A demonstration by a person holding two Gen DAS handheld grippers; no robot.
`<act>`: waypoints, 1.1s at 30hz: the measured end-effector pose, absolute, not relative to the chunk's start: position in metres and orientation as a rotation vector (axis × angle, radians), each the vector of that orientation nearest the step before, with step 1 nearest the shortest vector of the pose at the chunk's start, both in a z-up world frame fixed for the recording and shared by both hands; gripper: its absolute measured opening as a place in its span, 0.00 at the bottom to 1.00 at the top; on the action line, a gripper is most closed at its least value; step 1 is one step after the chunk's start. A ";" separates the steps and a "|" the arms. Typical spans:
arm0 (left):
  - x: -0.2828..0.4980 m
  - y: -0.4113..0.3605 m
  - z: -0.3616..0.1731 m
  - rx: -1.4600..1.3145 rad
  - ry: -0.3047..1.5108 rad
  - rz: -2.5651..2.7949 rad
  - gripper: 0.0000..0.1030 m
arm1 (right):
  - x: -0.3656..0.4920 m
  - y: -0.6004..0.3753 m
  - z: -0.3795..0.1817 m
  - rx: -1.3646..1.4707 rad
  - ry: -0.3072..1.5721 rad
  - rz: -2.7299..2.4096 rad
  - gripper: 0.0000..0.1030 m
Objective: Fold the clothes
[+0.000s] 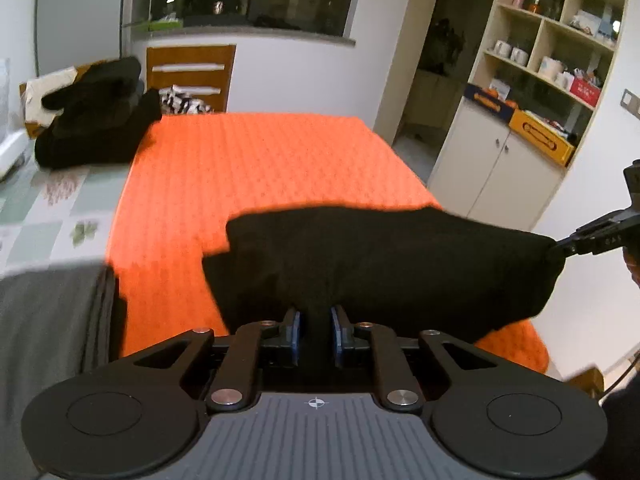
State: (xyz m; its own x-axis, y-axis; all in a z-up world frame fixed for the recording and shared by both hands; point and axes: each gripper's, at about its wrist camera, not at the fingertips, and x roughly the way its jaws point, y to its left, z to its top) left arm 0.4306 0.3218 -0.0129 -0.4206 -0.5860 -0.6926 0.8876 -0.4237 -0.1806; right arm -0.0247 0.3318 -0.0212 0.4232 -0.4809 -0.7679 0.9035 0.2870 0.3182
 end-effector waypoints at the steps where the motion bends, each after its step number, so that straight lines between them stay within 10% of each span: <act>1: 0.431 0.330 -0.017 0.687 0.680 -1.956 0.23 | -0.022 0.337 -0.023 0.817 0.628 -1.002 0.18; 10: 0.458 0.324 -0.019 0.521 0.721 -1.932 0.60 | -0.013 0.358 -0.021 0.649 0.724 -0.995 0.57; 33: 0.420 0.141 -0.093 0.727 0.826 -2.219 0.75 | 0.003 0.161 -0.086 0.477 0.816 -0.555 0.66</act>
